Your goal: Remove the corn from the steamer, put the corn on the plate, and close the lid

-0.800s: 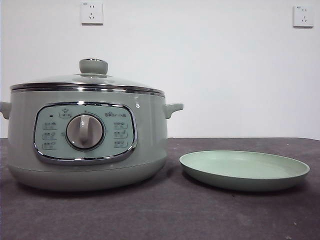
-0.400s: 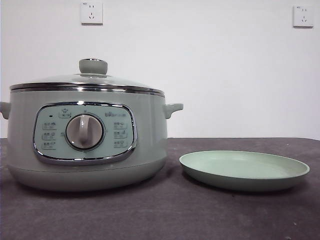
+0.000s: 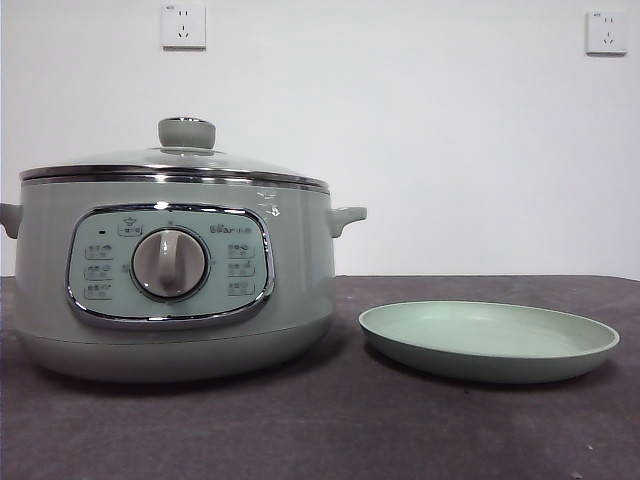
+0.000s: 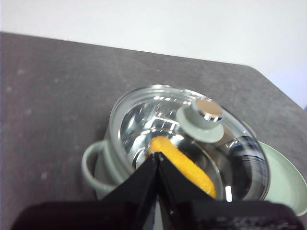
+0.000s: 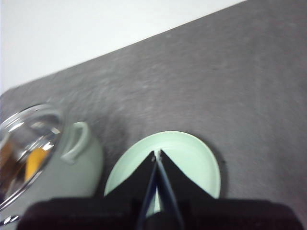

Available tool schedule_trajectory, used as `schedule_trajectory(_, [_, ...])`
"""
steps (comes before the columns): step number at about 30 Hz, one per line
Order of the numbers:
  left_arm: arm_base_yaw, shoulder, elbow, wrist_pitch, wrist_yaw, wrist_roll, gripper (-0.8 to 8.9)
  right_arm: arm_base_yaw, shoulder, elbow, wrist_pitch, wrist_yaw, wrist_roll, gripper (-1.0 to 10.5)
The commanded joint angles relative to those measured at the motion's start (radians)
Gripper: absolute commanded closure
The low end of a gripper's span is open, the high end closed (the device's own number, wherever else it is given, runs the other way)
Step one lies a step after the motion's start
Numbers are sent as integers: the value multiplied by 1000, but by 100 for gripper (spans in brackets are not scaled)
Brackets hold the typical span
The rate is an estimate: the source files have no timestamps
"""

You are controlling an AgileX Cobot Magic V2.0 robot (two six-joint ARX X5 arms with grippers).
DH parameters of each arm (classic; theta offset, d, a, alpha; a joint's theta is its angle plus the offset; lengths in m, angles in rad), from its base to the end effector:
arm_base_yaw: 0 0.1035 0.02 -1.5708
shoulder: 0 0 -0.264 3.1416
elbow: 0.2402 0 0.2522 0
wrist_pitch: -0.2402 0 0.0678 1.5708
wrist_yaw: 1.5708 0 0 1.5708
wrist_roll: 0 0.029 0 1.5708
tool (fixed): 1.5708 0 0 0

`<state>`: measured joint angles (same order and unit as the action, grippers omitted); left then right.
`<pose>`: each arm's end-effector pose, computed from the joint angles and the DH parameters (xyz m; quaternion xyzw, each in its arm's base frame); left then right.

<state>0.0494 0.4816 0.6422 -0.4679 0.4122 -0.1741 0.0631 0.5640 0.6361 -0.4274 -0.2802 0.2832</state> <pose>0.1086 -0.0063 0.2956 -0.1194 0.1639 -0.1647 0.9653 0.1258 0.0160 0.2888 0.1558 0.1976 0.1416 0.9574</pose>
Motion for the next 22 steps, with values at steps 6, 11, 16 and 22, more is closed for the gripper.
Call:
schedule_trajectory(6, [2, 188, 169, -51, 179, 74, 817, -1, 236, 264, -201, -220, -201, 946])
schedule_trajectory(11, [2, 273, 202, -58, 286, 74, 805, -1, 343, 340, -302, -307, -278, 919])
schedule_trajectory(16, [-8, 319, 202, -57, 292, 69, 384, -1, 398, 342, -318, -315, -282, 568])
schedule_trajectory(22, [-41, 369, 204, -7, 284, 49, 373, -1, 409, 342, -311, -316, -278, 472])
